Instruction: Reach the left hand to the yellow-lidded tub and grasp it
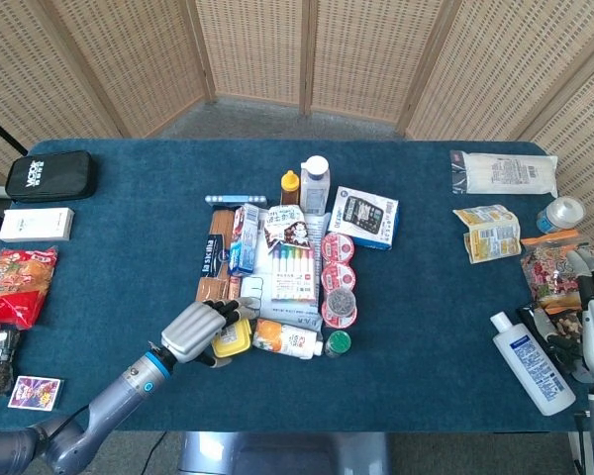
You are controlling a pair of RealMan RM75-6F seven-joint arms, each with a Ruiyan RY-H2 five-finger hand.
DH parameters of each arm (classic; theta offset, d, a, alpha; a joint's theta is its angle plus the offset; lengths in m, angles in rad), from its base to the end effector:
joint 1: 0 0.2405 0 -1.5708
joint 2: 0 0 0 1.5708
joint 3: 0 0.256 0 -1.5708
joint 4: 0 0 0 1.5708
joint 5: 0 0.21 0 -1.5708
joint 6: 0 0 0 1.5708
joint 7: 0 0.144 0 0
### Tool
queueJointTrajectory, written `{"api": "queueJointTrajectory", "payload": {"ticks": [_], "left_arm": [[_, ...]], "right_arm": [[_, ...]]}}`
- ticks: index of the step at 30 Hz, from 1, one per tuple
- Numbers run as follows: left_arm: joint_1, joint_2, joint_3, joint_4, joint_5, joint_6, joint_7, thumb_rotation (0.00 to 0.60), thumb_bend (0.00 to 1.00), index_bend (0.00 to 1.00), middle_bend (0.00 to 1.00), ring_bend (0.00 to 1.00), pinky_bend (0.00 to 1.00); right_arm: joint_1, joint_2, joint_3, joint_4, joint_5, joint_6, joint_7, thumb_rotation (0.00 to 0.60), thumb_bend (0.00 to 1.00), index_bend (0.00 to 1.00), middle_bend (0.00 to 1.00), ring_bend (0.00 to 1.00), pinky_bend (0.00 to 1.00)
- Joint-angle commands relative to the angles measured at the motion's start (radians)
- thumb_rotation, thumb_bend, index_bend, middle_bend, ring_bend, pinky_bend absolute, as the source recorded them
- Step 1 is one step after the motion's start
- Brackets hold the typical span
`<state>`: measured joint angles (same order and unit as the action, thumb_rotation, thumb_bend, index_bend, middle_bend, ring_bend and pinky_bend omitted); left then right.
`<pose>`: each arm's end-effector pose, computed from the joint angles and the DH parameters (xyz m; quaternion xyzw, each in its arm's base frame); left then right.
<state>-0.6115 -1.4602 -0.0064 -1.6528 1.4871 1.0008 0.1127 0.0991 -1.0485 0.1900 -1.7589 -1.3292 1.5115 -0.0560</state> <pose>-0.1529 0.2570 -0.0178 -0.7853 -0.3863 -0.3984 0.2743 -0.2917 -0.2087 0.1993 0.5126 -0.3820 0.4236 0.6418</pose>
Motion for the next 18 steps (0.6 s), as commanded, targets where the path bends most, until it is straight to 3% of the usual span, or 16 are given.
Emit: {"api": "queueJointTrajectory", "payload": {"ticks": [1,11,18], "left_arm": [[0.0,0.062,-0.01,-0.054,0.017,0.015,-0.065,0.6,0.3,0.59,0.18,0.38,0.42],[0.008,0.221,-0.071,-0.171,0.053,0.107,-0.137,0.6,0.29,0.58,0.18,0.38,0.42],[0.005,0.352,-0.158,-0.264,0.039,0.167,-0.19,0.6,0.29,0.58,0.17,0.36,0.41]], "right_arm": [[0.001,-0.001,-0.001,0.001,-0.001,-0.003,0.0,0.578,0.29,0.0,0.0,0.0,0.0],[0.006,-0.006,-0.002,0.003,-0.006,-0.01,0.004,0.582,0.29,0.0,0.0,0.0,0.0],[0.009,-0.019,-0.006,0.01,-0.009,-0.017,0.009,0.583,0.29,0.0,0.0,0.0,0.0]]}}
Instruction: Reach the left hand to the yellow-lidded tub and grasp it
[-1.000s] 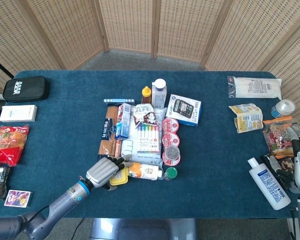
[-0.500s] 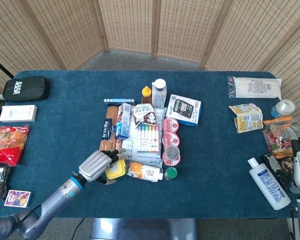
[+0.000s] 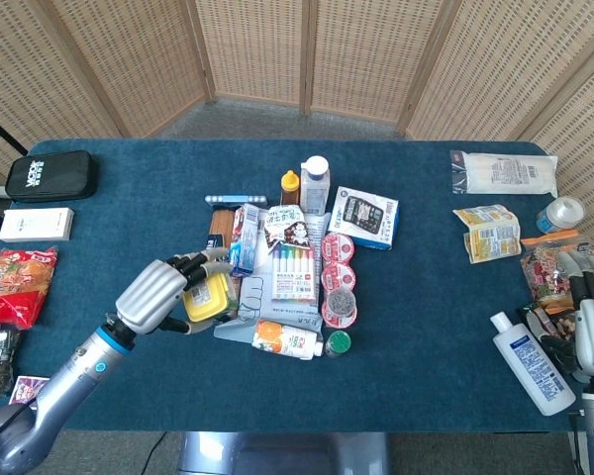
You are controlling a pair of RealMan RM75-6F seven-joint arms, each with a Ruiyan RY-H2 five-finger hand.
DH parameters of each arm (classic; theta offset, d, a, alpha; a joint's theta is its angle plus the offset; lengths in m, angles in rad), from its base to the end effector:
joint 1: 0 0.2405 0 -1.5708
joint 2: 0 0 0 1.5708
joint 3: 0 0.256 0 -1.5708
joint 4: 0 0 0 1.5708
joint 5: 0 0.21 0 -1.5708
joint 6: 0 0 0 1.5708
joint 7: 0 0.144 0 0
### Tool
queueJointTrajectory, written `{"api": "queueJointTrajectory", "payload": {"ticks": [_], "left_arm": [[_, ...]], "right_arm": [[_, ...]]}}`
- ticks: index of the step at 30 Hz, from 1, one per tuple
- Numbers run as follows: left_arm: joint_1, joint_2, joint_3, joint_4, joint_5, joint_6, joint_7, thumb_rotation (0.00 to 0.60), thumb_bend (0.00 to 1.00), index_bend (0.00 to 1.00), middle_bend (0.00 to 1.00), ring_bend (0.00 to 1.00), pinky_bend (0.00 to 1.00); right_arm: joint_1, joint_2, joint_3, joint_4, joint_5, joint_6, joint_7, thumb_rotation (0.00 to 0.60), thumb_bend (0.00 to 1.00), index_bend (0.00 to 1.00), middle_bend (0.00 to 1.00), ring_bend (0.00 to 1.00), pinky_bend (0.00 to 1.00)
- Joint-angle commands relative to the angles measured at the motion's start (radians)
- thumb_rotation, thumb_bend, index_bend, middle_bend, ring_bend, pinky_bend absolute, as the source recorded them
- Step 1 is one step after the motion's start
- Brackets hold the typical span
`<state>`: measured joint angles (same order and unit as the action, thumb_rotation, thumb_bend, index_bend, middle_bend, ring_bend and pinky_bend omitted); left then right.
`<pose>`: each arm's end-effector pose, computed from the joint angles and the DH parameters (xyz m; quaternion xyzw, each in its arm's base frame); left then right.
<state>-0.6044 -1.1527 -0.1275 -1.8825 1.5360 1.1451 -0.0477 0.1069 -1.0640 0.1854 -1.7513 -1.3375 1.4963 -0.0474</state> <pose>-0.1210 0.2814 0.0941 -0.7197 -0.3624 -0.5115 0.2985 -0.2908 -0.2107 0.1922 0.5176 -0.3890 0.4266 0.6314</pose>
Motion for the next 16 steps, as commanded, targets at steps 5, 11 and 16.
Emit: {"api": "queueJointTrajectory", "payload": {"ticks": [5,11,16], "left_arm": [[-0.01,0.11,-0.108,-0.064,-0.044,0.058,-0.065,0.6,0.28,0.58,0.17,0.36,0.39],[-0.015,0.146,-0.168,-0.081,-0.079,0.09,-0.116,0.6,0.28,0.58,0.16,0.35,0.38],[-0.016,0.152,-0.18,-0.078,-0.092,0.095,-0.129,0.6,0.28,0.58,0.16,0.35,0.38]], "right_arm": [[0.004,-0.012,-0.002,0.005,0.0,-0.006,-0.001,0.582,0.29,0.0,0.0,0.0,0.0],[0.002,-0.01,-0.002,0.005,0.005,-0.008,-0.003,0.582,0.29,0.0,0.0,0.0,0.0],[0.001,-0.01,-0.002,0.007,0.009,-0.009,0.001,0.578,0.29,0.0,0.0,0.0,0.0]]}}
